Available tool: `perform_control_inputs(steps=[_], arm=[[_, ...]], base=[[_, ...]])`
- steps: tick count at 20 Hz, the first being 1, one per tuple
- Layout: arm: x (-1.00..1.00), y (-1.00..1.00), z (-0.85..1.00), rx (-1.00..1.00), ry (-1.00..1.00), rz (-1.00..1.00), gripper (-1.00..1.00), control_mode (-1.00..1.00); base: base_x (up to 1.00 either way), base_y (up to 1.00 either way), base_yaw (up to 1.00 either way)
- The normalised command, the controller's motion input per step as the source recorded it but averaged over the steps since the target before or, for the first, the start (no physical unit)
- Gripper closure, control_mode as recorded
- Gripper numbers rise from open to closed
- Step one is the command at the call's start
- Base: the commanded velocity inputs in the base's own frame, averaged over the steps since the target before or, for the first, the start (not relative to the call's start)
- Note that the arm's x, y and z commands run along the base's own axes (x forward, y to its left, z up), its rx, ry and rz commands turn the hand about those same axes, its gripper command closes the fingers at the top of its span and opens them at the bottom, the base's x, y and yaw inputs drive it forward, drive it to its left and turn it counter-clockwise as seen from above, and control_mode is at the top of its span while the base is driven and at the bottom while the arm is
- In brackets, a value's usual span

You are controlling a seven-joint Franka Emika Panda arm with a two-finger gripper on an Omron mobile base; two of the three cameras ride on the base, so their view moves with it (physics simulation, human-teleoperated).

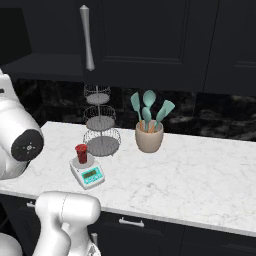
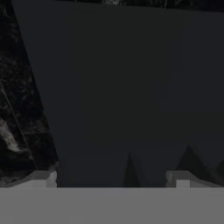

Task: Pick the yogurt and place it on the digital scale for weighing, and close the cabinet.

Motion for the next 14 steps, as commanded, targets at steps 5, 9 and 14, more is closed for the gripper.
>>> perform_control_inputs(steps=[5,9,14], arm=[[0.01,1.0,-0.97,0.18,-0.29,-0.01,-1.0,-1.0],[-0.35,1.0,-0.99,0.18,-0.39,0.0,-1.0,-1.0],[-0.95,0.94,-0.55,0.24,-0.4,-0.02,-1.0,-1.0]], base=[[0.0,0.0,0.0],[0.0,0.0,0.0],[0.0,0.0,0.0]])
